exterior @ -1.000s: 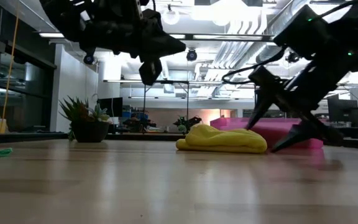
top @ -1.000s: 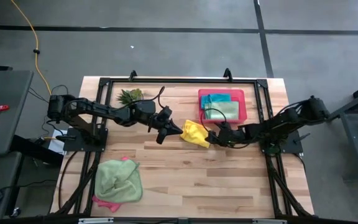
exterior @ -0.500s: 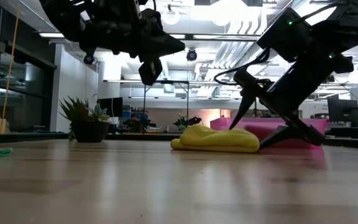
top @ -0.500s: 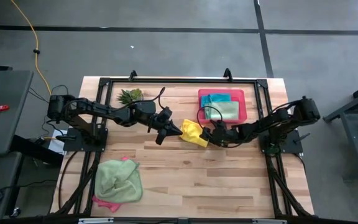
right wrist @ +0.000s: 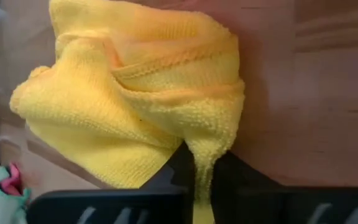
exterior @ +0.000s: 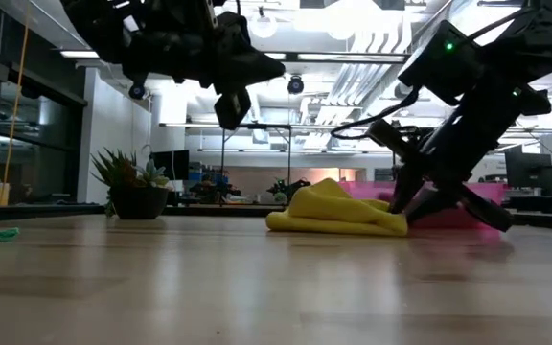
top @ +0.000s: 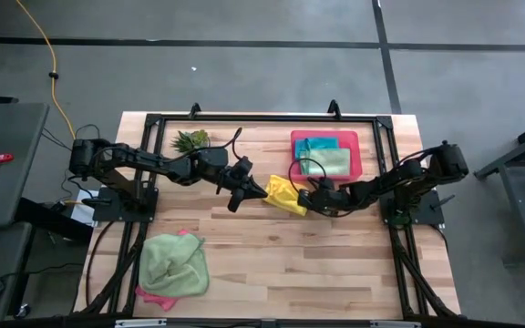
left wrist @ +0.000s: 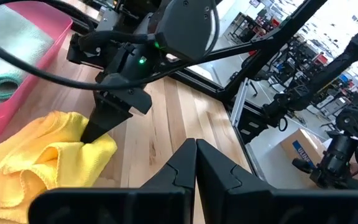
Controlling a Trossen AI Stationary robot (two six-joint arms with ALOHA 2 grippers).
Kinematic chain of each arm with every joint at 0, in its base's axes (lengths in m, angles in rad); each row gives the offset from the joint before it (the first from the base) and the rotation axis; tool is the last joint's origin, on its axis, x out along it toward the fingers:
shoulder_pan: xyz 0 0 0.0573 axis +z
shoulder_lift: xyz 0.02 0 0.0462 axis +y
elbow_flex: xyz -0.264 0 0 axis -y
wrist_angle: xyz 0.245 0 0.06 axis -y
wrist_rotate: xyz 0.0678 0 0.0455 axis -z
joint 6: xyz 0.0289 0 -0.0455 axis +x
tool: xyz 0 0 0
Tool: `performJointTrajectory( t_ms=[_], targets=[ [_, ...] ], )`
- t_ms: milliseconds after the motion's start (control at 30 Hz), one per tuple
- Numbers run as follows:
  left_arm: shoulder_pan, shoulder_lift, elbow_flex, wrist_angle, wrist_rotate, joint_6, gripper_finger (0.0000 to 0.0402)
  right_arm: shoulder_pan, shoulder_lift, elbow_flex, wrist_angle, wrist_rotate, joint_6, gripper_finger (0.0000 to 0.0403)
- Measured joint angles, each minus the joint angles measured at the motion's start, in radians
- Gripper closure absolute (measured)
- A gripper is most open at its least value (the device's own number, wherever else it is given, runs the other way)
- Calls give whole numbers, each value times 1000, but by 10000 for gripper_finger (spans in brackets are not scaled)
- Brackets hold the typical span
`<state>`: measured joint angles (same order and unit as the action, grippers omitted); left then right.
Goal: Fold microfiber towels
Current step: Stack the folded yellow microfiber cloth on top of the blue microfiber cloth in the pink bin
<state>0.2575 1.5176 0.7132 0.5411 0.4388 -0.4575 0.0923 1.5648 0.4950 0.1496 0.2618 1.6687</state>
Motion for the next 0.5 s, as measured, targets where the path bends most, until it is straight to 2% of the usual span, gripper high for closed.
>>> performJointTrajectory(
  t_ms=[100, 300, 500],
  targets=[
    [6, -27, 1, 4, 6, 5, 402, 12, -53, -5, -31, 6, -53, 398],
    [34, -119, 1, 0, -1, 16, 401, 13, -226, -2, -111, -102, -165, 401],
    [66, -204, 0, -9, -2, 23, 402, -3, -396, 86, -350, -164, -279, 402]
  ],
)
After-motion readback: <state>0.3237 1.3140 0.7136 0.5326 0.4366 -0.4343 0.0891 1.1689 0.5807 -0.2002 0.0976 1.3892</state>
